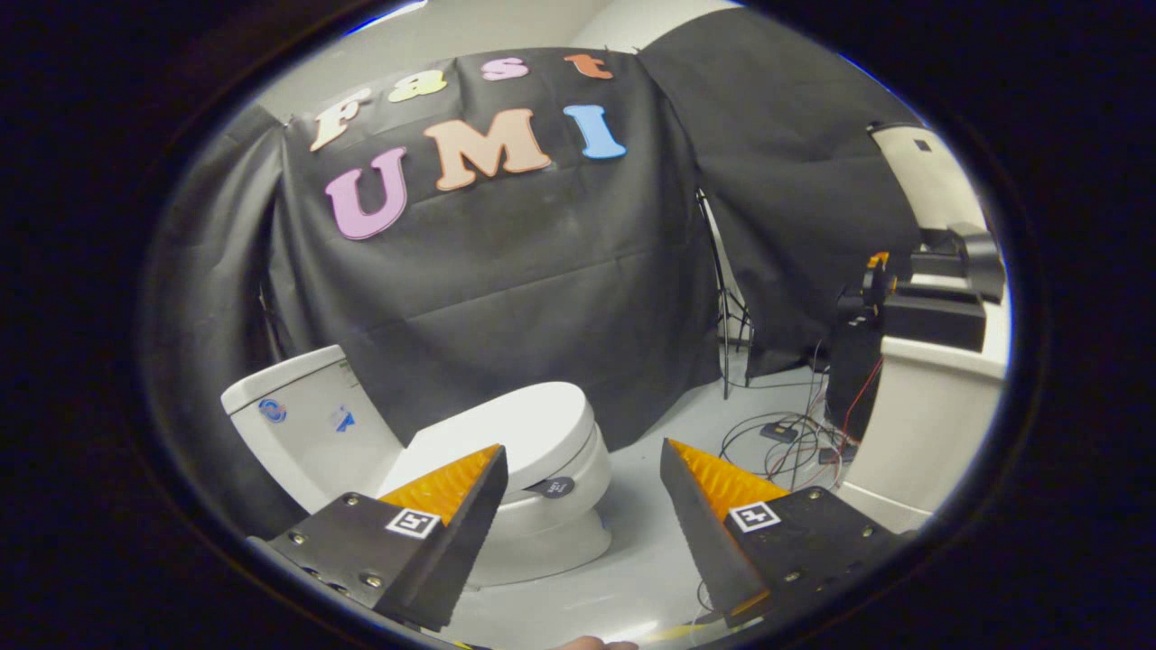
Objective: Open the toilet lid.
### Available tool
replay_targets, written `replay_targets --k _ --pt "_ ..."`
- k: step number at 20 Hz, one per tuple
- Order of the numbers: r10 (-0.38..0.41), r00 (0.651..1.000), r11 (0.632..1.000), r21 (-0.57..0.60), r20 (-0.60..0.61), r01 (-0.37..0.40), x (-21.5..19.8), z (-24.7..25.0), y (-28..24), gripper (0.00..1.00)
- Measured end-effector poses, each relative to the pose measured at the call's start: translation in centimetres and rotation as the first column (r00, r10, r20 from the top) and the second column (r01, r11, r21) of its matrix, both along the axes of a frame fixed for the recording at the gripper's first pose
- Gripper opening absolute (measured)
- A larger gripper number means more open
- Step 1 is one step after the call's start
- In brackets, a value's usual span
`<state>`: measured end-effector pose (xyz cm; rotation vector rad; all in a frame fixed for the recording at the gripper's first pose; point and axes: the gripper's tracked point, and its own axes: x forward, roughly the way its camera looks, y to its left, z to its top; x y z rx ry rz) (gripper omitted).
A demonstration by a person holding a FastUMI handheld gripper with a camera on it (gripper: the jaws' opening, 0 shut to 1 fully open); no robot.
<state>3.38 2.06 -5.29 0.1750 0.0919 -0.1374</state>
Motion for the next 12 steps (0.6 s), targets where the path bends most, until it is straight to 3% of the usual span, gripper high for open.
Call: replay_targets --k 6,12 --pt "-0.024 0.998 0.992 0.121 -0.054 0.03 5.5 -4.3 -1.7 1.0" --pt "0.026 0.993 0.98 0.197 -0.119 -0.002 10.0 -9.4 -1.2 1.0"
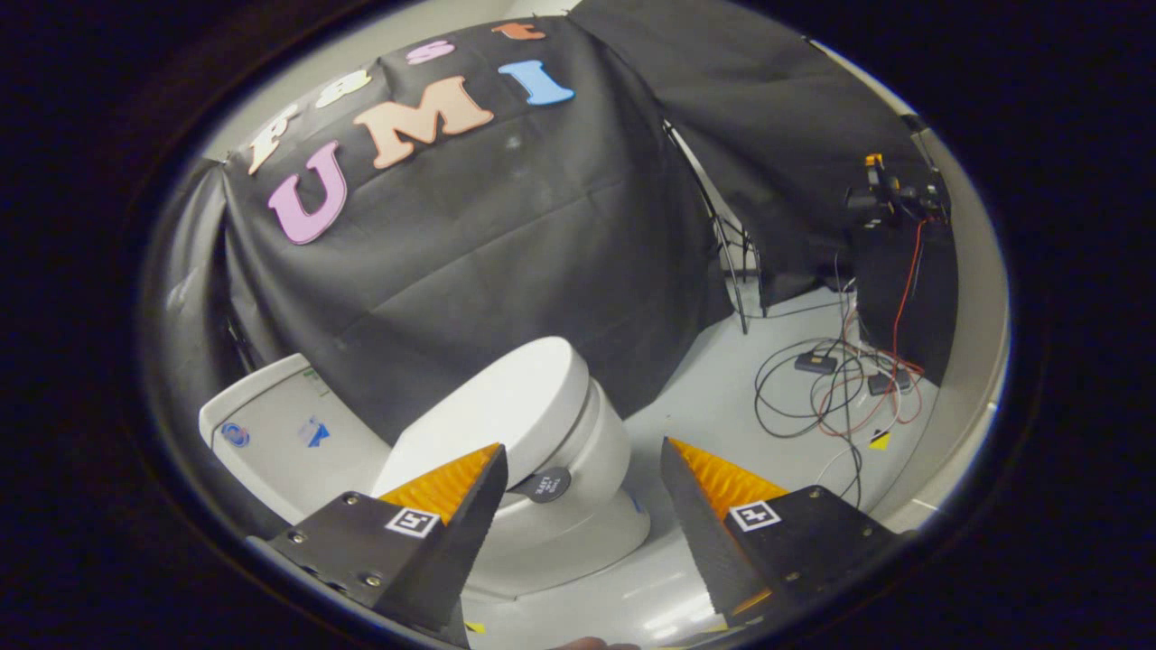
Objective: Open the toilet lid.
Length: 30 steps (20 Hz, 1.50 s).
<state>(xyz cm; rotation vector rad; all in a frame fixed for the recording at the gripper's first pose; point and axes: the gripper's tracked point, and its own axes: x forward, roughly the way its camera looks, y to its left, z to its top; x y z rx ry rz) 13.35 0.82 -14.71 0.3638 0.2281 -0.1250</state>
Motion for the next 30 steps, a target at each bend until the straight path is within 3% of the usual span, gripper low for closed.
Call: replay_targets --k 7,9,11,14,16,18,20,21,23,30 --pt "-0.021 0.999 0.976 0.216 -0.036 0.028 2.7 -3.5 1.0 0.96" --pt "-0.024 1.0 0.948 0.317 -0.019 0.029 3.3 -4.0 1.5 0.96" --pt "-0.015 1.0 0.918 0.395 -0.022 0.022 4.1 -5.0 2.6 0.81" --pt "-0.014 0.996 0.891 0.452 -0.085 0.051 5.0 -7.1 3.5 0.81" --pt "0.0 0.997 0.841 0.54 -0.076 0.041 6.0 -7.3 4.8 0.53" --pt "0.015 1.0 0.785 0.619 -0.015 -0.002 6.7 -6.4 5.8 0.52" --pt "0.011 0.999 0.783 0.622 -0.032 0.011 7.0 -7.0 5.7 0.52" --pt "0.019 0.999 0.761 0.649 -0.028 0.004 7.3 -6.9 6.5 0.52" --pt "-0.012 0.999 0.761 0.648 -0.036 0.032 7.3 -6.7 5.5 0.03" --pt "-0.025 0.999 0.785 0.618 -0.032 0.04 7.4 -6.1 5.3 0.02"
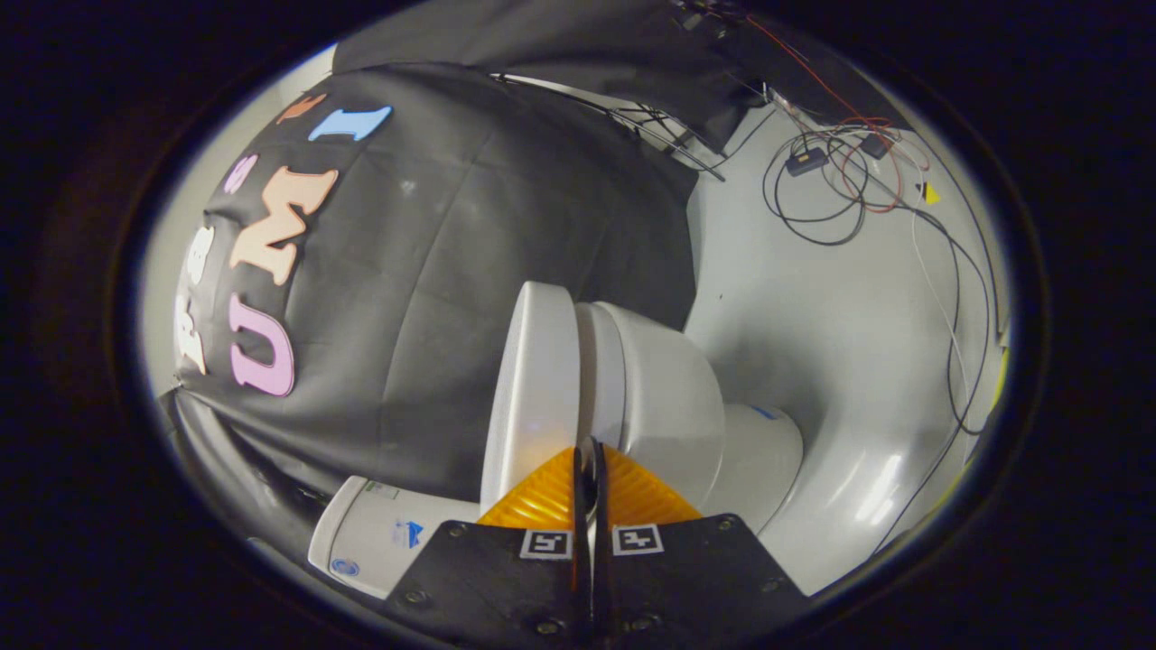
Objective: Open the toilet lid.
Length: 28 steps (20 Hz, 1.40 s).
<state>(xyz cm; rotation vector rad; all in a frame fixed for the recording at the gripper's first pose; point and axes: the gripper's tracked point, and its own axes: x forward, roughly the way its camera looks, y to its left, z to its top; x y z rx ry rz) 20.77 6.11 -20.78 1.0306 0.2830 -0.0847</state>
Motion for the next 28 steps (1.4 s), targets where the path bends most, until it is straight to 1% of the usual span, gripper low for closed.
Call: replay_targets --k 1,3,7,10,12,14,17,22,23,25,28 --pt "0.002 1.0 1.0 0.0 0.005 -0.002 0.0 0.2 0.2 0.02" --pt "-0.008 1.0 1.0 0.002 -0.027 0.008 0.1 0.1 0.2 0.02" --pt "-0.021 0.996 0.998 -0.068 -0.089 0.015 -0.2 0.3 0.4 0.02" --pt "-0.016 0.996 0.996 -0.092 -0.082 0.009 -0.3 1.5 0.7 0.02" --pt "-0.028 0.996 0.993 -0.121 -0.09 0.017 -0.4 2.3 0.8 0.02" --pt "-0.041 0.994 0.985 -0.171 -0.103 0.023 -0.5 3.1 1.1 0.02" --pt "-0.034 0.993 0.97 -0.244 -0.11 0.006 -0.6 4.8 1.8 0.02" --pt "-0.064 0.992 0.933 -0.36 -0.112 0.02 -0.8 6.6 2.3 0.02" --pt "-0.068 0.991 0.926 -0.376 -0.114 0.021 -0.8 6.9 2.6 0.02" --pt "-0.081 0.993 0.925 -0.379 -0.09 0.041 -0.9 8.3 3.0 0.02" --pt "-0.076 0.995 0.918 -0.393 -0.057 0.047 -1.0 9.7 4.1 0.02"
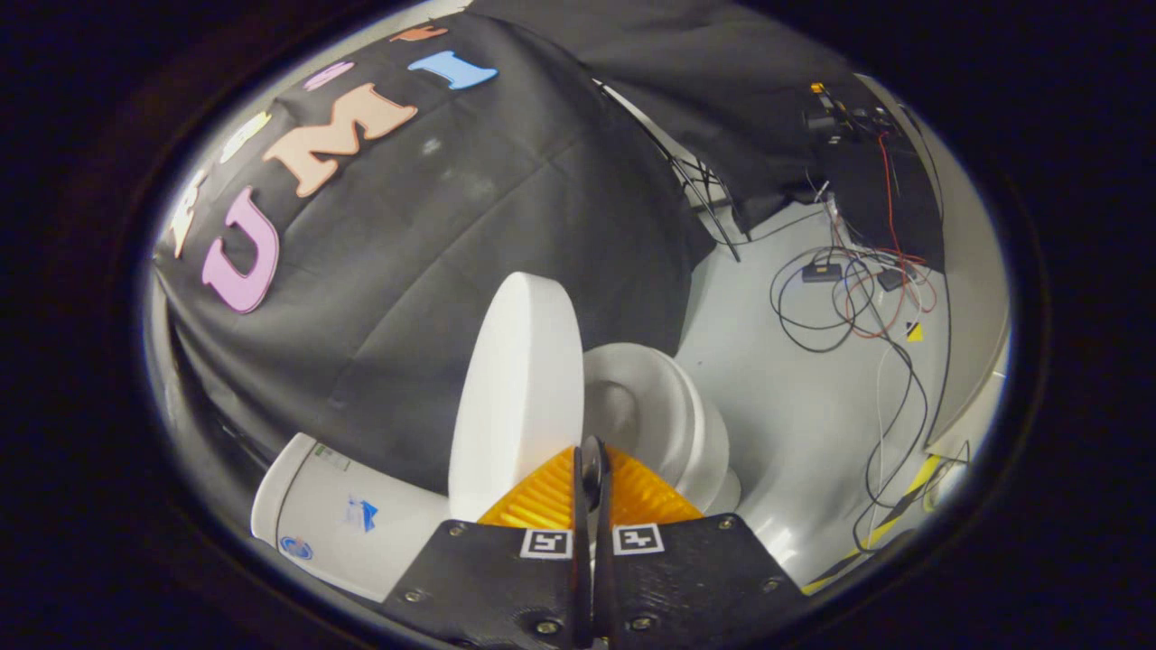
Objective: Open the toilet lid.
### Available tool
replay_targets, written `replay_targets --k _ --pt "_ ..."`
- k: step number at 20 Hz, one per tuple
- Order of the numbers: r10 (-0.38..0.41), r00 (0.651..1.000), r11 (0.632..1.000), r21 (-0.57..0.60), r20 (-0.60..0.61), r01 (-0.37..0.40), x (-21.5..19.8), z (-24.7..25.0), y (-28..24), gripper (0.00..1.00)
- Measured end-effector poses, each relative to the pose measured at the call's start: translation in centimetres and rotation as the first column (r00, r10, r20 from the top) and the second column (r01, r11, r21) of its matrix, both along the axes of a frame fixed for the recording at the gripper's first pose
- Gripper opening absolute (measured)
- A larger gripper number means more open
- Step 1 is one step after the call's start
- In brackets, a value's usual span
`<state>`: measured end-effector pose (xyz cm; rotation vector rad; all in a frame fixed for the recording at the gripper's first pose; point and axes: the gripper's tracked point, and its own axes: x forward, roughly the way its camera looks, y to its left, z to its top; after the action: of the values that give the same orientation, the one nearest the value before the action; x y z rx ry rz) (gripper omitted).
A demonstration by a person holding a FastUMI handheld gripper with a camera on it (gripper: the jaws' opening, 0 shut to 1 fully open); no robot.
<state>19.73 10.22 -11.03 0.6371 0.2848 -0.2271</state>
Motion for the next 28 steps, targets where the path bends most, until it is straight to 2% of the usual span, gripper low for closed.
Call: replay_targets --k 15,28 --pt "0.022 0.999 0.982 -0.187 0.04 -0.014 -1.1 5.0 4.0 0.02" --pt "0.059 0.994 0.958 -0.285 0.096 -0.029 -2.0 7.7 7.5 0.02"
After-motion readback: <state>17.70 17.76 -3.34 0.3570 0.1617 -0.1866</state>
